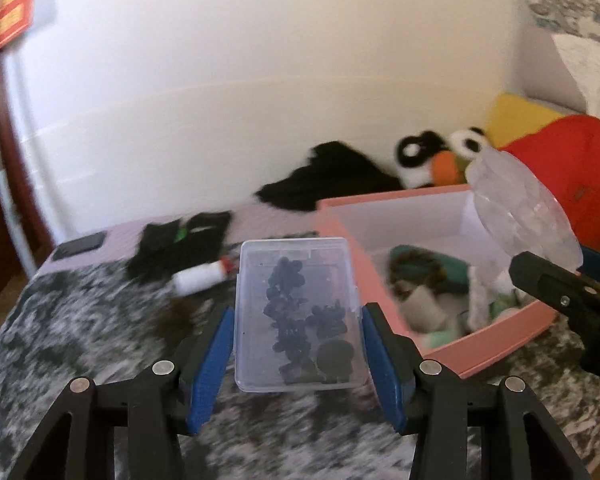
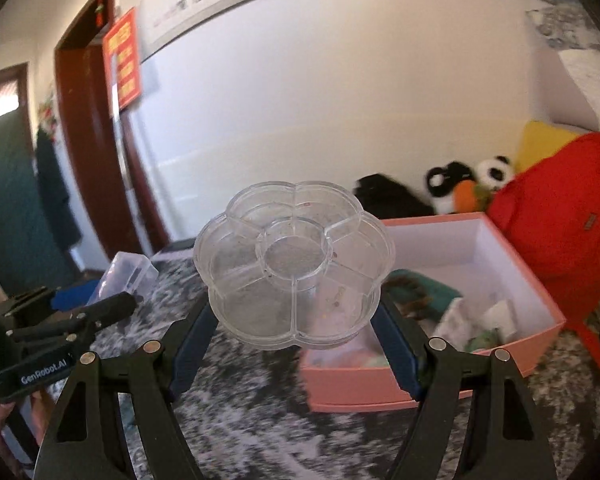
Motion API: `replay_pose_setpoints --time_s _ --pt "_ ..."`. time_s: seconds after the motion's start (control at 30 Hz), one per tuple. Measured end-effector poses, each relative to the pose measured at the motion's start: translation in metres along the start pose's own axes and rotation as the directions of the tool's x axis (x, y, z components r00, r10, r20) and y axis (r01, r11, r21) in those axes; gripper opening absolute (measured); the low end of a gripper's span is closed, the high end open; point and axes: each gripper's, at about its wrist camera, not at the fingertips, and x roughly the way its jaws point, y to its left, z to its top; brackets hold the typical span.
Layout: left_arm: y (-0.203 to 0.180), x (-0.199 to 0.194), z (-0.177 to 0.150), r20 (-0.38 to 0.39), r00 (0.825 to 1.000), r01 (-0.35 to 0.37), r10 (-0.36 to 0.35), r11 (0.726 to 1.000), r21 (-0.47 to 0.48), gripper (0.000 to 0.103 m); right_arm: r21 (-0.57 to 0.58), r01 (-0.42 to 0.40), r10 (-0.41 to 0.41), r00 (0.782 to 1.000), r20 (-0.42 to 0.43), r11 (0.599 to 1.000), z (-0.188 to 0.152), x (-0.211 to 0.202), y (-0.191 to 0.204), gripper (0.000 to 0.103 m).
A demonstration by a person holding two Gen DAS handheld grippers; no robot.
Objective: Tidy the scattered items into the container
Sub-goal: 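Carry the clear box and flower container to the pink box and release both, then grasp the dark wipe packet with the left tool while the right tool grasps the brown tassel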
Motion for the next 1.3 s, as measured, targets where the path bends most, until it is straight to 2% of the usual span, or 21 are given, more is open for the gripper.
replay_pose_setpoints --time_s 0.23,0.43,0.53,0.6,0.63,0.73,0.9,1.0,1.07,1.1,1.2,1.3 --pt "-0.06 0.043 0.03 -0.007 0.996 0.087 -0.087 0.994 0.073 0.055 0.073 0.096 -0.099 0.995 0.033 0.993 0.009 -0.004 -0.062 0.08" --pt "-0.091 0.096 0.058 -0.019 0.992 0.124 -0.123 0.987 0.098 0.057 0.128 0.167 -0.17 0.985 0.012 0.978 0.016 0.028 -0.114 0.08" --pt "-0.091 0.127 0.072 -0.037 0.993 0.117 -0.115 0.991 0.057 0.078 0.129 0.182 -0.182 0.983 -0.013 0.975 0.022 0.056 -0.129 0.082" --pt "-0.081 0.139 0.078 -0.047 0.989 0.139 -0.138 0.99 0.012 0.09 0.13 0.238 -0.234 0.971 -0.041 0.963 0.023 0.073 -0.141 0.092" --pt "-0.076 0.141 0.08 -0.048 0.988 0.149 -0.15 0.989 -0.009 0.092 0.139 0.255 -0.251 0.967 -0.045 0.957 0.023 0.077 -0.147 0.099" --pt "-0.052 0.139 0.079 -0.041 0.989 0.139 -0.142 0.989 -0.058 0.093 0.174 0.275 -0.272 0.961 -0.043 0.946 0.023 0.081 -0.161 0.1" --pt "0.008 0.108 0.055 -0.045 0.998 0.048 -0.052 0.995 -0.087 0.093 0.162 0.263 -0.263 0.965 -0.025 0.951 0.023 0.078 -0.152 0.102" --pt "0.059 0.074 0.021 -0.062 0.998 -0.038 0.032 0.995 -0.097 0.093 0.122 0.232 -0.231 0.973 -0.019 0.965 0.021 0.077 -0.124 0.102" --pt "0.099 0.047 -0.006 -0.082 0.991 -0.116 0.107 0.987 -0.116 0.095 0.091 0.191 -0.191 0.982 -0.013 0.977 0.018 0.077 -0.101 0.102" --pt "0.121 0.031 -0.023 -0.095 0.986 -0.152 0.14 0.979 -0.135 0.096 0.074 0.162 -0.162 0.987 -0.012 0.984 0.017 0.079 -0.088 0.102" --pt "0.167 0.002 -0.066 -0.145 0.973 -0.206 0.18 0.96 -0.188 0.097 0.034 0.039 -0.038 0.999 -0.03 0.999 0.008 0.085 -0.041 0.102" --pt "0.197 -0.015 -0.123 -0.23 0.958 -0.225 0.168 0.942 -0.248 0.097 0.022 -0.106 0.108 0.989 -0.103 0.994 -0.009 0.098 0.007 0.102"
